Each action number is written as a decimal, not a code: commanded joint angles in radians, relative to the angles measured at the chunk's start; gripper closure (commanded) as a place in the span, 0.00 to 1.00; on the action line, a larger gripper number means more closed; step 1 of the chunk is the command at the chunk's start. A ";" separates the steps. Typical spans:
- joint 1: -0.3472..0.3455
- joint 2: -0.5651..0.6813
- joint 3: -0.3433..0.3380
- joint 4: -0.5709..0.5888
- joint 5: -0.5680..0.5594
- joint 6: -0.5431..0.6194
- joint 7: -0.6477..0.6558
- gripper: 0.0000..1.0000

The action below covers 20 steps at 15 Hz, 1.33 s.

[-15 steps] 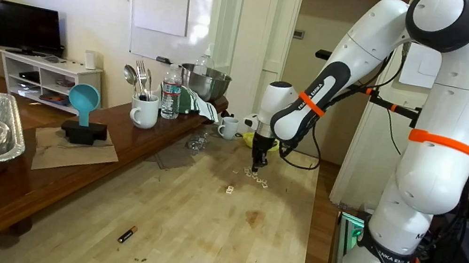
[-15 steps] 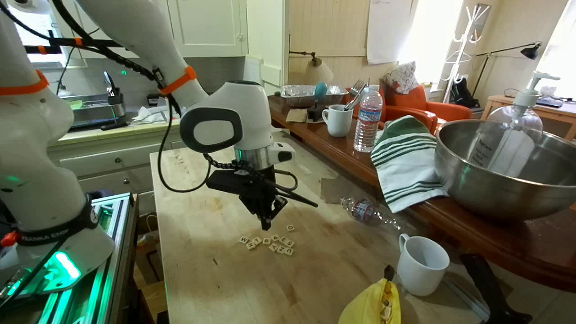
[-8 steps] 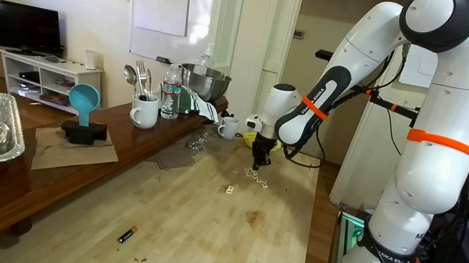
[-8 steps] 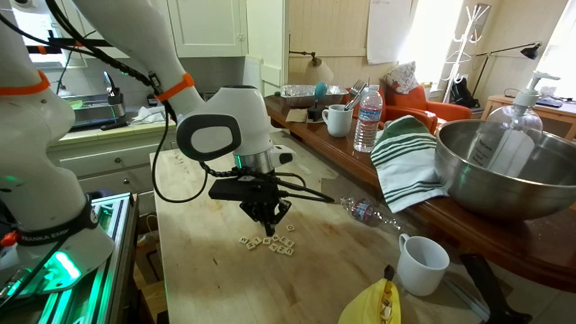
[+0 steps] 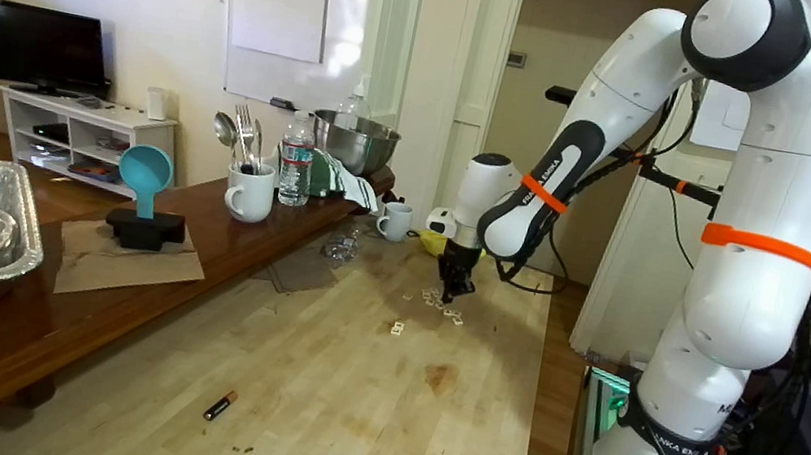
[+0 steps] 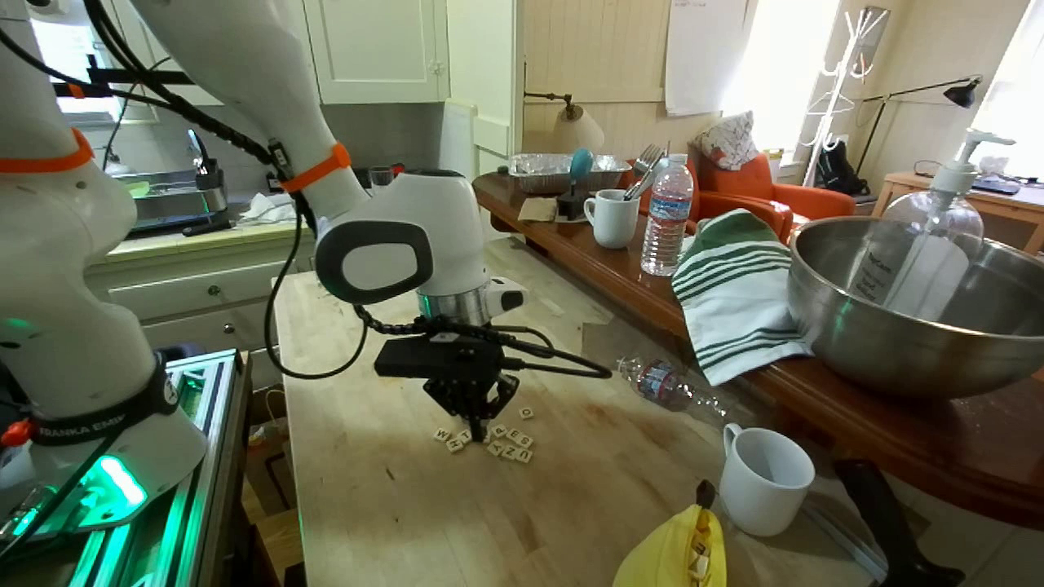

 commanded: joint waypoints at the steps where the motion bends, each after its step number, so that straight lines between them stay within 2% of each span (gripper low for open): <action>1: -0.010 0.020 -0.015 -0.003 -0.050 0.040 -0.016 1.00; 8: -0.006 0.046 -0.026 0.007 -0.089 0.060 0.002 1.00; 20: 0.002 0.072 -0.023 0.023 -0.091 0.081 0.012 1.00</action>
